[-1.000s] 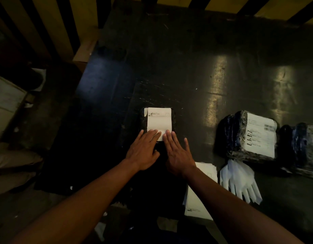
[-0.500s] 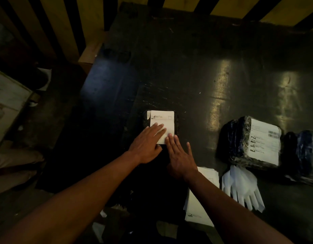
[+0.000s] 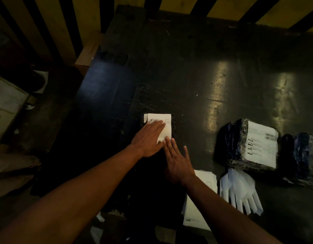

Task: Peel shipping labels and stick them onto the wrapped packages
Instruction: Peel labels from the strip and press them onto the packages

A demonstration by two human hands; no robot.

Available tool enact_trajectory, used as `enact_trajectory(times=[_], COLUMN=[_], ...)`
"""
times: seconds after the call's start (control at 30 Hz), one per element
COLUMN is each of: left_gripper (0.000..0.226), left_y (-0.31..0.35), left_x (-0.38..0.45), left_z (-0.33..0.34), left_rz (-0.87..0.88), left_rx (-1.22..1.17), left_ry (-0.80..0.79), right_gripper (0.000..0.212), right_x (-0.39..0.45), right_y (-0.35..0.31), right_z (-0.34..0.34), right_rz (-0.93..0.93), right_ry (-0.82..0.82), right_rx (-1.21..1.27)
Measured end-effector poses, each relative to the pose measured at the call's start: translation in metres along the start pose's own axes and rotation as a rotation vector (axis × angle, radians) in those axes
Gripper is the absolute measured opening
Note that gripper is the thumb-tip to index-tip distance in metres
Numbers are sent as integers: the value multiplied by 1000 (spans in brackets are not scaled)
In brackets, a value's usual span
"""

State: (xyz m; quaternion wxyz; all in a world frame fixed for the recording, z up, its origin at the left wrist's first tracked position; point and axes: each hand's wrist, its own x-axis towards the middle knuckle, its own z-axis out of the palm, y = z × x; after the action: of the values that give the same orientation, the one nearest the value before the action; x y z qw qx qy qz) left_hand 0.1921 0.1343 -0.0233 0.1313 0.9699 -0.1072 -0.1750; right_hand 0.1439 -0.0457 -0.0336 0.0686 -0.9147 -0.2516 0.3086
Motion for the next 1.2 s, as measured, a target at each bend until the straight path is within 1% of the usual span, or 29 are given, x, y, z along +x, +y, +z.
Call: enact_trajectory(times=[0.07,0.17,0.3,0.33,0.37,0.43,0.5,0.53,0.6,0.7,0.73,0.77,0.83,0.87,0.9,0.93,0.97,1.0,1.03,1.07,1.13,1.2], left_gripper=[80,81,78,78,79,81,80,80,80,80,79,78,79,81,84,86,89,89,88,86,83,82], left_y=[-6,-21,-23,-20,-18,-12,-12,-16,-29,-45,-47,-46,-41,-39,-36,-31,-26,-20,-14,-8,2,8], left_x=[5,-1,6,12,20,32,39,40,41,32,25,18,5,-1,-6,-11,-15,-18,-21,-23,-24,-26], left_z=[-1,-2,-7,-11,-13,-15,-13,-13,-13,-17,-18,-17,-11,-6,-1,5,10,15,18,20,20,18], left_rz=[-10,-47,-193,-198,-172,-81,-55,-82,-181,-304,-325,-349,-434,-487,-535,-571,-589,-592,-588,-589,-615,-624], left_rx=[32,73,82,69,55,42,83,105,128,125,84,8,-234,-364,-473,-544,-578,-586,-583,-579,-576,-559], left_ry=[-9,15,85,88,73,-12,-108,-138,-144,-64,-31,-7,-7,-14,-16,-19,-24,-28,-24,-10,8,3], right_gripper=[90,91,94,93,93,91,98,101,101,88,85,82,69,66,67,71,77,83,86,87,86,85], right_x=[0,-1,-2,-3,-2,-2,-2,-1,0,2,2,4,7,11,17,24,31,38,43,46,47,44], right_y=[2,3,1,0,0,2,3,4,5,5,6,7,9,11,13,16,18,18,19,18,17,17], right_z=[0,-3,-5,-5,-5,-4,-3,-3,-3,-7,-8,-10,-17,-21,-25,-30,-34,-38,-40,-42,-41,-41], right_rz=[-11,-23,-18,-15,-14,-18,-24,-26,-23,-28,-29,-30,-7,34,92,154,206,225,212,186,171,215], right_ry=[-6,-1,-16,-12,-2,4,-1,-2,-5,-16,4,66,287,386,439,418,334,212,97,19,-19,-14], right_rx=[10,22,39,48,52,43,45,49,61,67,95,138,272,336,395,468,549,606,619,598,571,597])
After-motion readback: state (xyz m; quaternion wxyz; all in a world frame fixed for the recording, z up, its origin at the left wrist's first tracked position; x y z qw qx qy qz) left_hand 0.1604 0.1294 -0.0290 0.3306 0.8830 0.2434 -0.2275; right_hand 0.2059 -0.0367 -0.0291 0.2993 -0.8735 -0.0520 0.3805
